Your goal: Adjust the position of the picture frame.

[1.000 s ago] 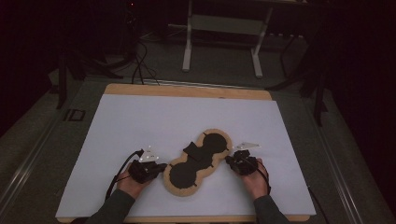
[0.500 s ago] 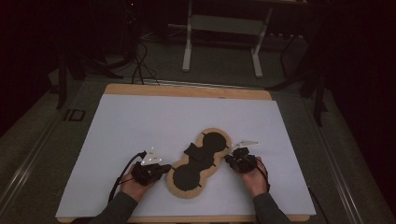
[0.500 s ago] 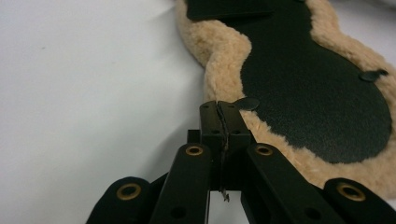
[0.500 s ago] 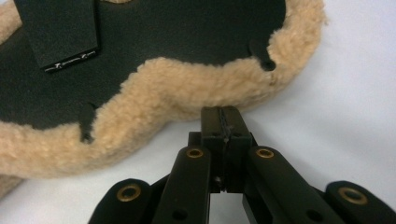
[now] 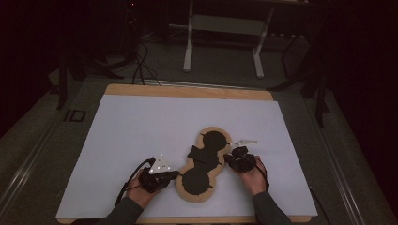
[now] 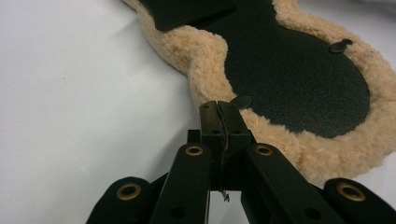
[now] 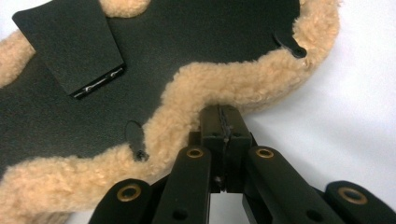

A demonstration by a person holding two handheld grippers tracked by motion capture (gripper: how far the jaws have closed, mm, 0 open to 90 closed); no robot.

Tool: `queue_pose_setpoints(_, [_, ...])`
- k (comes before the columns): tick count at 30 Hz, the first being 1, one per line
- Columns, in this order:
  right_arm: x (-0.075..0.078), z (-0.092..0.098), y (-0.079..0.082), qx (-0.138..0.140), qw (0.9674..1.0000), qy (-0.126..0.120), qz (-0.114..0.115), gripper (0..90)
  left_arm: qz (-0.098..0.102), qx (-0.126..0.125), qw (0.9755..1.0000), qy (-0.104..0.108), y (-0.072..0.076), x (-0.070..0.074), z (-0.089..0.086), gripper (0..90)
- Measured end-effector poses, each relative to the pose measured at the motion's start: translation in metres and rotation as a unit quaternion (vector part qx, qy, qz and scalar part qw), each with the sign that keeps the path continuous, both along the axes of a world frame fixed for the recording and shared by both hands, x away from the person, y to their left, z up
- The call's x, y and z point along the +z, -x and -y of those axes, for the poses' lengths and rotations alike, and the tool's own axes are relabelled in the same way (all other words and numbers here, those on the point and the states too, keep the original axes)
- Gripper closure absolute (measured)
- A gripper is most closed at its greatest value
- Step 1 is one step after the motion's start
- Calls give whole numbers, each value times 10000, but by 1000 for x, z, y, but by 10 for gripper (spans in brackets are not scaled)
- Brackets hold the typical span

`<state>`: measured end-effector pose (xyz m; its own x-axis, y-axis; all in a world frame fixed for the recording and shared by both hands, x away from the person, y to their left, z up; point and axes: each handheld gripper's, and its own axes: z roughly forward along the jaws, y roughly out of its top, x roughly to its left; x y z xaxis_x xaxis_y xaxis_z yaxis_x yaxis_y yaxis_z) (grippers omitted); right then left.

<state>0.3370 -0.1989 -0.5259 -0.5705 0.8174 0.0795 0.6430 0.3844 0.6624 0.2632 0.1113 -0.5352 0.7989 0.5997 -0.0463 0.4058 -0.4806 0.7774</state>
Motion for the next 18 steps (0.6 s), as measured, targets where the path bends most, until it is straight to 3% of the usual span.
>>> queue_pose_setpoints(18, [4,-7,-13,-29,9998,185,-101,900,22,-275,9996,18,17,-1,18,900])
